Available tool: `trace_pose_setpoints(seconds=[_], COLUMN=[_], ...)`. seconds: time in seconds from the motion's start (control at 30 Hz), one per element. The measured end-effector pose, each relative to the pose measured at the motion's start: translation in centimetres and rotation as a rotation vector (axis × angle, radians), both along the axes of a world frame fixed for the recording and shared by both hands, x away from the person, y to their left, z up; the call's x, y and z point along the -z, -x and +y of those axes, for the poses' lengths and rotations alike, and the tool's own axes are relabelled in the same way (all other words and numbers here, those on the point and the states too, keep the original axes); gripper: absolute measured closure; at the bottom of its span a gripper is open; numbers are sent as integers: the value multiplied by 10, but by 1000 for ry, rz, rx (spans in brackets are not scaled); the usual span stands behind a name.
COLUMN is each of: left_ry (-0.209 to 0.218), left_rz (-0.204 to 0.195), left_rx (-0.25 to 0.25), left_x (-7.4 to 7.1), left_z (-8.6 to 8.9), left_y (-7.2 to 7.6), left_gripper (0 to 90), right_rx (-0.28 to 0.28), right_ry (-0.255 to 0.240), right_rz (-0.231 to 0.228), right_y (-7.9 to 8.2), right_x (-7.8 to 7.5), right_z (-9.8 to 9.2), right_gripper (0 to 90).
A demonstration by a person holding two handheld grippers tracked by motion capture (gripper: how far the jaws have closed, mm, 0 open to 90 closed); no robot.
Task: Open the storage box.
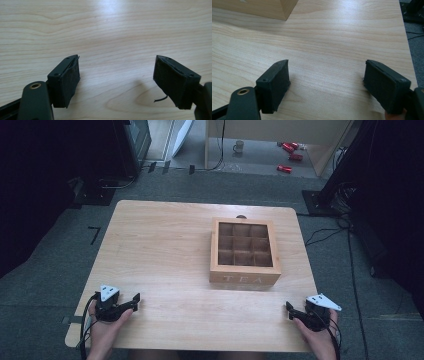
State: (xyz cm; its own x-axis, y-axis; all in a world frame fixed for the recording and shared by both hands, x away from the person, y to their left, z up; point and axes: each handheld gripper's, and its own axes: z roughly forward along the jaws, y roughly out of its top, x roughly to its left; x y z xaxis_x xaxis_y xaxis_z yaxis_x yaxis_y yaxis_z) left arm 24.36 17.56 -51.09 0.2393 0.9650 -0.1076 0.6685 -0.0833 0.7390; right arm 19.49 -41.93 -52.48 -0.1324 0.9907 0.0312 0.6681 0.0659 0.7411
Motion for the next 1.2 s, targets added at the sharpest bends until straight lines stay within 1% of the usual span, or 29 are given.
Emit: trace_pose_setpoints(seconds=[0.07, 0.1, 0.13, 0.3, 0.33, 0.37, 0.4, 0.57, 0.7, 0.87, 0.93, 1.03, 1.17, 1.2], left_ry=[-4, -10, -6, 28, 40, 45, 53, 78, 88, 91, 98, 107, 120, 128], left_rz=[-6, -9, -11, -28, -34, -37, -42, -46, -57, -59, -59, -58, -55, -55], left_rx=[11, 29, 37, 102, 123, 135, 149, 201, 233, 262, 276, 299, 336, 343], left_x=[-2, -3, -4, -9, -10, -11, -11, -14, -19, -22, -22, -22, -18, -18], left_z=[-8, -16, -21, -58, -69, -75, -84, -116, -135, -152, -160, -168, -180, -182], left_y=[-2, -3, -4, -11, -14, -16, -18, -29, -35, -40, -41, -41, -41, -41], left_gripper=[213, 212, 209, 205, 205, 206, 206, 207, 220, 229, 248, 270, 299, 314], right_rx=[-3, -5, -7, -12, -13, -12, -12, -6, -12, -13, -14, -15, -33, -37], right_ry=[1, 2, 1, 0, 0, 0, -1, -3, -3, -4, -3, -4, 8, 4], right_rz=[1, 3, 4, 5, 5, 4, 5, 5, 4, 5, 5, 5, 3, -2], right_y=[-1, -1, -1, -2, -2, -3, -3, -4, -5, -6, -7, -8, -9, -9], right_x=[0, 0, 0, 0, 0, 0, 0, 0, 0, 0, 0, 0, -2, -3], right_z=[1, 1, 2, 4, 4, 4, 4, 5, 6, 7, 8, 10, 15, 17], right_gripper=[187, 186, 181, 179, 178, 178, 177, 177, 177, 177, 177, 177, 177, 177])
